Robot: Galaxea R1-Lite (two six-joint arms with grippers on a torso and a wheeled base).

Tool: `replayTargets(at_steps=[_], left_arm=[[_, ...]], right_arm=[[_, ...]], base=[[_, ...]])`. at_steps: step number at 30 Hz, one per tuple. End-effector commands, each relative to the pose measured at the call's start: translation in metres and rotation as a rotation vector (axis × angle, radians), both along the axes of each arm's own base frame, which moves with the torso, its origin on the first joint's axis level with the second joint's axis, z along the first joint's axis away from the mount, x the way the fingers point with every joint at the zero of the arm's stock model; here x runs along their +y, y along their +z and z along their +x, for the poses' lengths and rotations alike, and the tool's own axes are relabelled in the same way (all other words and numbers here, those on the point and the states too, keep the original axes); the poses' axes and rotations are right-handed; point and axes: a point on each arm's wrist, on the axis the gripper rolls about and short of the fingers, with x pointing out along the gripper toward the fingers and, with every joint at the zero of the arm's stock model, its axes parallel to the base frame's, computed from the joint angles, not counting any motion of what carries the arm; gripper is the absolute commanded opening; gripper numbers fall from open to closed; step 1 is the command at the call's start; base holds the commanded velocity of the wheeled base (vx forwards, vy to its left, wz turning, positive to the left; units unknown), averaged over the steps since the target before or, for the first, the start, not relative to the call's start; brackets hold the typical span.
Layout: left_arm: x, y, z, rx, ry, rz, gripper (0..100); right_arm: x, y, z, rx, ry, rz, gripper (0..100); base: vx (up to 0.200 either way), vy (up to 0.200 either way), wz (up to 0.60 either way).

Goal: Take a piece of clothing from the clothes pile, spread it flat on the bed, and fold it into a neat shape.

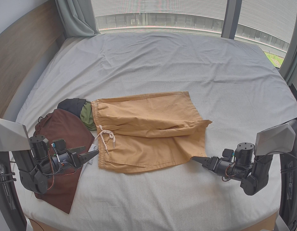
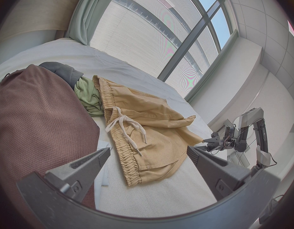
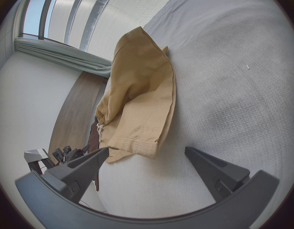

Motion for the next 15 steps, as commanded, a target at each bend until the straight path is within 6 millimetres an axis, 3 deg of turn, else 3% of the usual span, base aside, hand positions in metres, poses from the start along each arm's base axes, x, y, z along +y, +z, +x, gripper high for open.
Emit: replayTargets(at_steps=[1, 5, 15], left_arm=[[0.0, 0.0, 0.0, 0.0, 0.001, 0.0, 100], [0.0, 0.0, 0.0, -0.001, 0.0, 0.001, 100], [0.001, 0.0, 0.001, -0.004, 0.003, 0.001, 100]], right_arm=[[-0.001, 0.005, 0.002, -0.014, -0.005, 0.006, 100], [-0.001, 0.016, 0.004, -0.04, -0.01, 0.03, 100], [-0.008, 0.019, 0.006, -0.001, -0.051, 0.084, 100]], base=[[0.0, 0.0, 0.0], [0.0, 0.0, 0.0], [0.0, 0.0, 0.0]])
